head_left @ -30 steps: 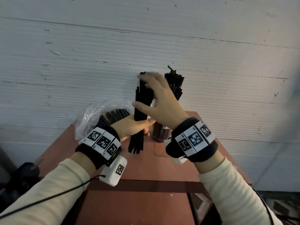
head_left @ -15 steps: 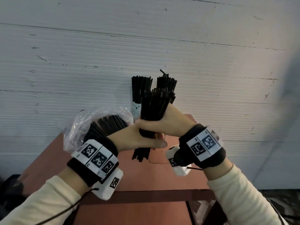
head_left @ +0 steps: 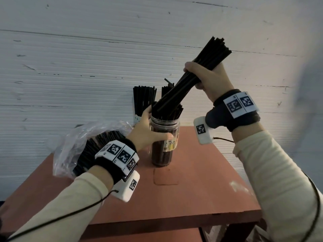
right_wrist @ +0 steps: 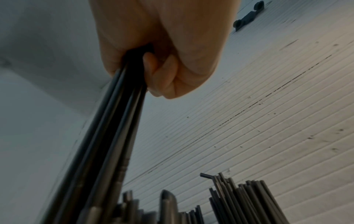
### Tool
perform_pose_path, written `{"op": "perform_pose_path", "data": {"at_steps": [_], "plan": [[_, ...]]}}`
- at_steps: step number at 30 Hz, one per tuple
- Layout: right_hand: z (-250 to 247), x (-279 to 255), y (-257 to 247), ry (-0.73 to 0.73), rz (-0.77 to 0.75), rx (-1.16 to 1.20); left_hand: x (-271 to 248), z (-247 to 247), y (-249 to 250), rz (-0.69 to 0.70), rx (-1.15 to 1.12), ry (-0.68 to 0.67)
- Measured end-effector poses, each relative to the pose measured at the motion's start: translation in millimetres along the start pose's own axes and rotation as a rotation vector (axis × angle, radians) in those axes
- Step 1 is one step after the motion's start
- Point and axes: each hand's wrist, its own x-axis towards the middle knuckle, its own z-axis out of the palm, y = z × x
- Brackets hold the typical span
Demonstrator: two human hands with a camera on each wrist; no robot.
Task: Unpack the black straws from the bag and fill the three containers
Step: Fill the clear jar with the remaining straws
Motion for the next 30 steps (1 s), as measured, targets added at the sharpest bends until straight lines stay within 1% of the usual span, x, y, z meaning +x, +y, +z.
{"op": "perform_pose_path", "data": {"at_steps": [4, 7, 10, 14, 16, 17, 18, 20, 22, 23, 24, 26, 27, 29, 30], "plan": [[1, 13, 7, -0.036, 0.031, -0.134, 2, -4, -6, 0.007, 0.037, -0.012], [6, 17, 9, -0.147, 0.045, -0.304, 2, -6, -2, 0.013, 0.112, -0.021], [16, 14, 13, -0.256, 0.045, -0.443, 4, -8, -1, 0.011, 0.139, -0.027], [30, -2, 31, -0.403, 0.069, -0.546, 5, -10, -2, 0.011, 0.131, -0.049], [34, -10, 43, -0.438, 0.083, -0.579, 5, -10, -2, 0.016, 0.132, -0.040], [35, -13, 47, -0.426, 0.074, -0.600, 5, -10, -3, 0.019, 0.139, -0.037], [35, -15, 49, -0.397, 0.059, -0.598, 5, -10, -3, 0.019, 0.148, -0.035], [37, -21, 46, -0.273, 0.005, -0.495, 5, -10, -3, 0.025, 0.160, -0.036], [38, -25, 40, -0.143, -0.111, -0.346, 6, -9, -2, 0.030, 0.167, -0.038], [40, -27, 37, -0.123, -0.188, -0.318, 6, -9, -1, 0.029, 0.170, -0.039], [43, -28, 36, -0.142, -0.268, -0.346, 6, -9, -1, 0.030, 0.168, -0.041], [50, -30, 41, -0.230, -0.401, -0.540, 6, -9, -2, 0.034, 0.162, -0.048], [52, -31, 45, -0.283, -0.432, -0.643, 6, -9, -2, 0.036, 0.163, -0.051], [55, -36, 50, -0.373, -0.402, -0.775, 6, -9, -2, 0.049, 0.171, -0.057], [55, -39, 52, -0.393, -0.381, -0.809, 6, -9, -2, 0.053, 0.167, -0.059]]}}
